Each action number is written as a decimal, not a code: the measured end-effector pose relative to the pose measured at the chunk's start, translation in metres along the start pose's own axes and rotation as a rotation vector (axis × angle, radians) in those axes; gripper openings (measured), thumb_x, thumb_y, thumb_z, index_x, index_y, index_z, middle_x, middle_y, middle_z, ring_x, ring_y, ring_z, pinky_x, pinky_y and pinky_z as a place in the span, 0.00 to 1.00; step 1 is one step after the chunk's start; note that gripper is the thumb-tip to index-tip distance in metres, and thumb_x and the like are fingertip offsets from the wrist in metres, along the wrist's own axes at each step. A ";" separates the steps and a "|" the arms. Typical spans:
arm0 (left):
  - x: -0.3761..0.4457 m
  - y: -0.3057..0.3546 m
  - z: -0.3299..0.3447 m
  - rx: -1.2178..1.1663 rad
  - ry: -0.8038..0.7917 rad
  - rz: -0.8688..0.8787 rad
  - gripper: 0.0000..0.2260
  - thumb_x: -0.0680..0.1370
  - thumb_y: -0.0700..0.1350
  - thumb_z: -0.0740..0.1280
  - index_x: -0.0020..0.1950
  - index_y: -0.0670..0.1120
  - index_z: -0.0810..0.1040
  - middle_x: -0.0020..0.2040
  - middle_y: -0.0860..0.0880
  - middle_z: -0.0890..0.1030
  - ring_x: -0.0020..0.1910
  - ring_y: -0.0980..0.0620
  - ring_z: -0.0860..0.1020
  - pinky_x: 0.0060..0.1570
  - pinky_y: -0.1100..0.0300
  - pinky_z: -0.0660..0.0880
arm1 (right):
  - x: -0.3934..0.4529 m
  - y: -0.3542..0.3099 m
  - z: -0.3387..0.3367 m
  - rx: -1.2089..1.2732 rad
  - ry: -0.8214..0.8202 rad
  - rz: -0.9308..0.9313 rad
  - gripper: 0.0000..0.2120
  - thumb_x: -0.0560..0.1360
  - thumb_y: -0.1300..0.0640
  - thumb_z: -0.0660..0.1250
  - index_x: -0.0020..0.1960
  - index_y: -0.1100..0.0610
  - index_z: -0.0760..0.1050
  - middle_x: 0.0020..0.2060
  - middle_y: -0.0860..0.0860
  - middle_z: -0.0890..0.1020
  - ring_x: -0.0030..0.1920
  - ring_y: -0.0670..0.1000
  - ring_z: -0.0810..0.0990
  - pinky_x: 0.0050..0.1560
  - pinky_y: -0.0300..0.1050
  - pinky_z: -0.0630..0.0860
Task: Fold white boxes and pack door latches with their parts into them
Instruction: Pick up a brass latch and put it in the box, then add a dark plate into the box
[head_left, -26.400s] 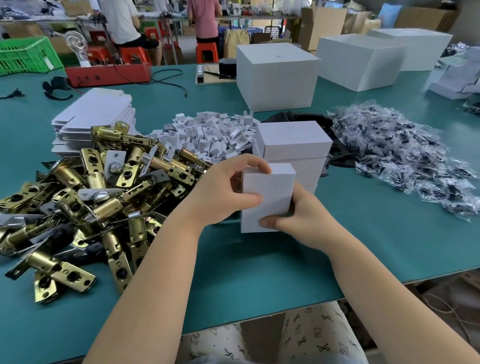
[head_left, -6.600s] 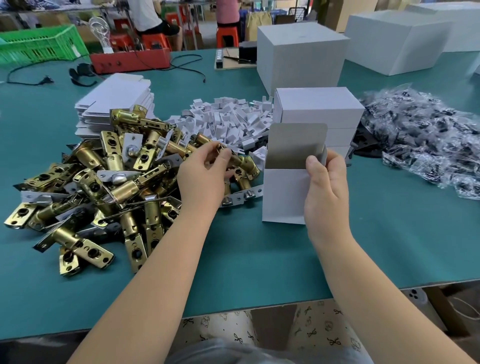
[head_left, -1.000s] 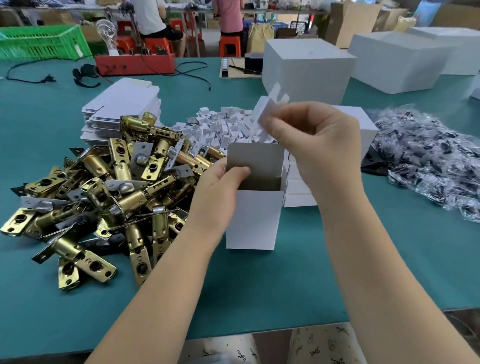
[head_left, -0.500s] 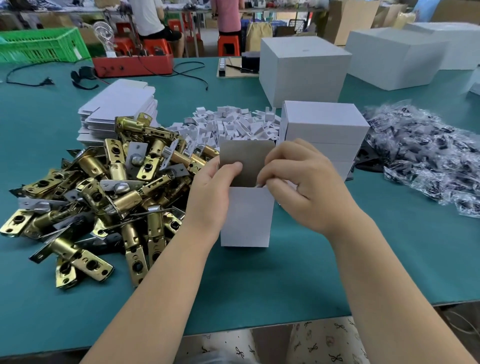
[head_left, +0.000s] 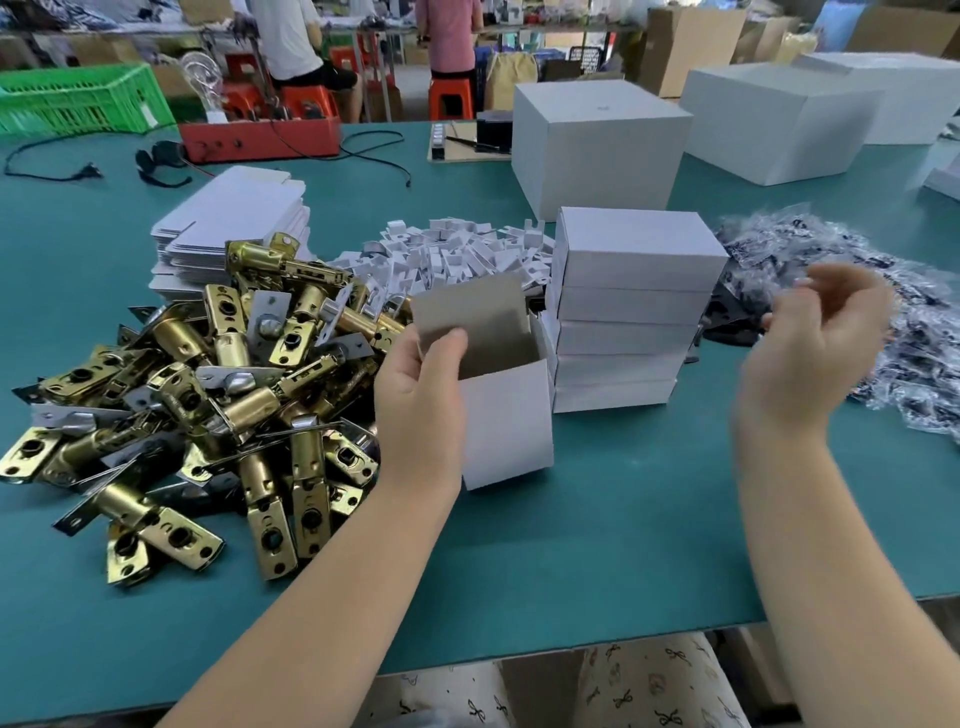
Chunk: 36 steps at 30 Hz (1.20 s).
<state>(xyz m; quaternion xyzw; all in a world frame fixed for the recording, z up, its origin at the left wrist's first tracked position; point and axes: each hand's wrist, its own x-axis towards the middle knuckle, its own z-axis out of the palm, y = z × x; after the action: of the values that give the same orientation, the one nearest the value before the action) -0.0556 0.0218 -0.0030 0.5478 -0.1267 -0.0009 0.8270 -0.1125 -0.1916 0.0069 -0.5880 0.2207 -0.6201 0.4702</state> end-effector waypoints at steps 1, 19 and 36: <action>-0.002 -0.001 0.003 0.029 0.003 0.029 0.09 0.77 0.42 0.64 0.41 0.53 0.81 0.36 0.60 0.81 0.37 0.63 0.78 0.37 0.70 0.74 | 0.017 0.011 -0.004 -0.220 -0.107 0.084 0.09 0.71 0.62 0.60 0.49 0.54 0.74 0.43 0.47 0.77 0.41 0.39 0.74 0.45 0.40 0.70; -0.004 -0.007 0.004 -0.197 -0.349 -0.226 0.22 0.73 0.48 0.51 0.47 0.56 0.86 0.46 0.52 0.86 0.45 0.55 0.83 0.43 0.61 0.80 | 0.030 0.072 0.000 -1.064 -0.593 0.269 0.24 0.72 0.48 0.69 0.64 0.58 0.76 0.61 0.62 0.76 0.64 0.63 0.70 0.61 0.55 0.70; -0.005 -0.001 -0.006 0.473 -0.289 0.380 0.26 0.74 0.35 0.55 0.62 0.63 0.73 0.40 0.67 0.76 0.37 0.65 0.72 0.40 0.74 0.67 | 0.035 0.075 -0.014 -0.234 -0.288 0.518 0.15 0.69 0.68 0.56 0.39 0.50 0.75 0.37 0.47 0.79 0.38 0.46 0.73 0.40 0.40 0.69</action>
<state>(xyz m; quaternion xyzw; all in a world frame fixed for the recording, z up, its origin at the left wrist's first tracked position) -0.0591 0.0272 -0.0073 0.6853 -0.3391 0.1051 0.6359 -0.0961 -0.2599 -0.0399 -0.6441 0.3638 -0.3604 0.5682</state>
